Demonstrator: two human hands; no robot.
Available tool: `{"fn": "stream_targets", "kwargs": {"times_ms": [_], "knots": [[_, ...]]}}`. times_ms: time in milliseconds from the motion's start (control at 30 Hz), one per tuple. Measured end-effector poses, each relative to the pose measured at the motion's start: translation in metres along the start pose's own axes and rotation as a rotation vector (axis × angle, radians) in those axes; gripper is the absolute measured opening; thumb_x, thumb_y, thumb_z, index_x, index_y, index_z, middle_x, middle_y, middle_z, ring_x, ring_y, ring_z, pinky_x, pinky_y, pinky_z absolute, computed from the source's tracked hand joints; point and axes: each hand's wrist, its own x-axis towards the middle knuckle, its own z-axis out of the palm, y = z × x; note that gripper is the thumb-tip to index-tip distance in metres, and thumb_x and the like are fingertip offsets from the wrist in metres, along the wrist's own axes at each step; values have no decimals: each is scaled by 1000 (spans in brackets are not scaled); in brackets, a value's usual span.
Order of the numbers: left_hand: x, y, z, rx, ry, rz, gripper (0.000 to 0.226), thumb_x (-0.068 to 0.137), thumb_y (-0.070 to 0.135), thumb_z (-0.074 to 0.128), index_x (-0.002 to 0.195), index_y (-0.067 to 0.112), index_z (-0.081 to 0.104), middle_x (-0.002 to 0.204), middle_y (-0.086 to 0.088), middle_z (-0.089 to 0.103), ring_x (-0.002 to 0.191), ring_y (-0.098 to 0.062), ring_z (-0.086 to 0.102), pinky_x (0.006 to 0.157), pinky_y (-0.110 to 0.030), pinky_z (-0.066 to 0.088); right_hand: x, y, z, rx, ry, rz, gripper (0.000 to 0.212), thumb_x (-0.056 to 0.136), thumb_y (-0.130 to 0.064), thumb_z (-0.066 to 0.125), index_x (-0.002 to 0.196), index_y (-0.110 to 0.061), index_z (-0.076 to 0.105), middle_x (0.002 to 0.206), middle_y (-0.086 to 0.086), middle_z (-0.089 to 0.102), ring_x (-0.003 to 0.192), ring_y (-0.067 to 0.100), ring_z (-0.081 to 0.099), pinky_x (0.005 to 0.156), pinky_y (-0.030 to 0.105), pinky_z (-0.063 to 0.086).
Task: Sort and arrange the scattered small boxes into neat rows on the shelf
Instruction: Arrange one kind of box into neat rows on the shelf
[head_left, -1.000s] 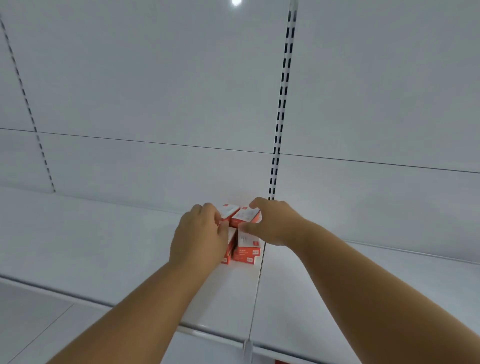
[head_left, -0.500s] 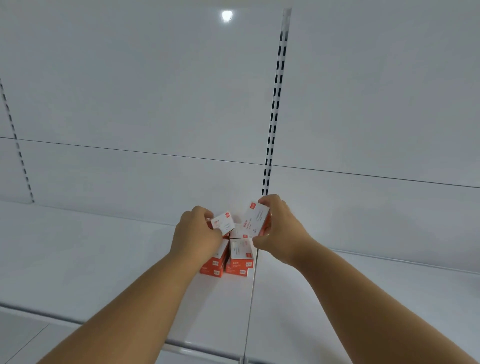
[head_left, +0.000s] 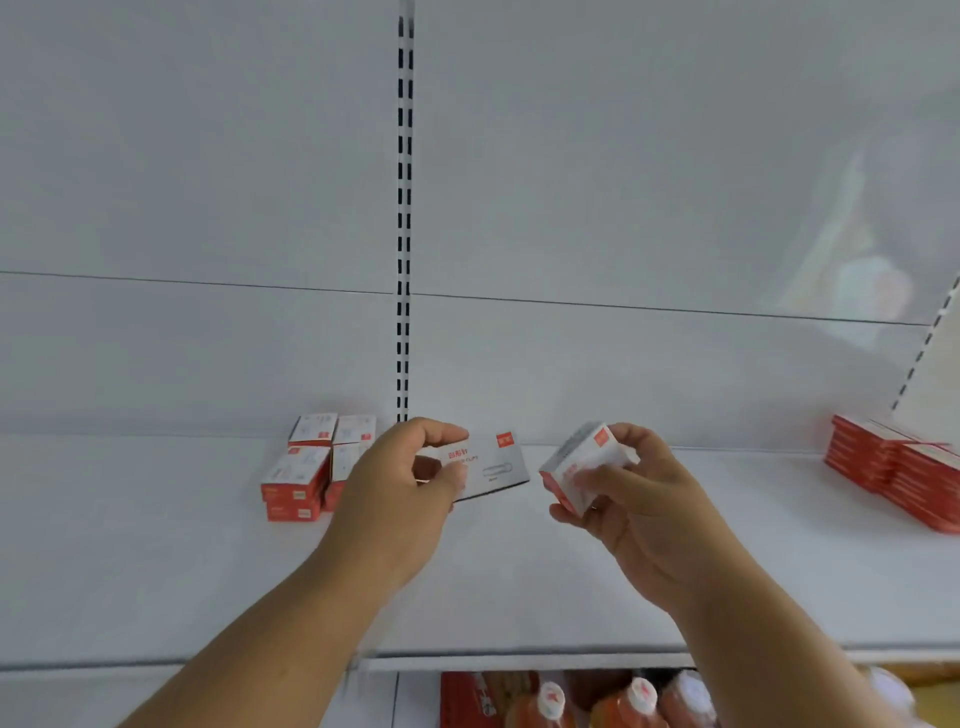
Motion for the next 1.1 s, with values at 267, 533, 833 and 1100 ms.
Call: {"fn": "stream_targets", "kwargs": {"times_ms": [267, 533, 833, 1100], "knots": [[-17, -14, 36, 163, -155, -46, 23, 96, 21, 60, 102, 42, 62, 92, 9, 63, 81, -8, 63, 59, -20, 42, -23, -3, -39, -377, 289, -17, 29, 84, 0, 69, 76, -16, 47, 82, 12, 68, 87, 32, 65, 69, 40, 47], [-21, -18, 46, 334, -232, -4, 24, 93, 27, 63, 113, 39, 59, 111, 18, 54, 103, 1, 52, 79, -10, 38, -20, -2, -58, -1293, 84, -30, 29, 87, -38, 67, 113, -34, 56, 109, -18, 59, 74, 5, 64, 69, 23, 51], [-24, -12, 48, 493, -357, 10, 46, 83, 26, 77, 119, 46, 58, 111, 30, 50, 106, 7, 50, 86, -5, 37, -17, -11, -71, -1527, -284, -137, 35, 83, -46, 69, 112, -38, 52, 84, -23, 46, 77, -1, 49, 62, 11, 34], [-26, -11, 48, 381, -387, 9, 46, 76, 17, 83, 112, 40, 65, 114, 15, 63, 95, -3, 65, 92, -24, 52, -23, -8, -76, -1460, -258, -157, 36, 82, -41, 72, 112, -34, 55, 98, -20, 54, 76, -1, 52, 61, 9, 35]]}}
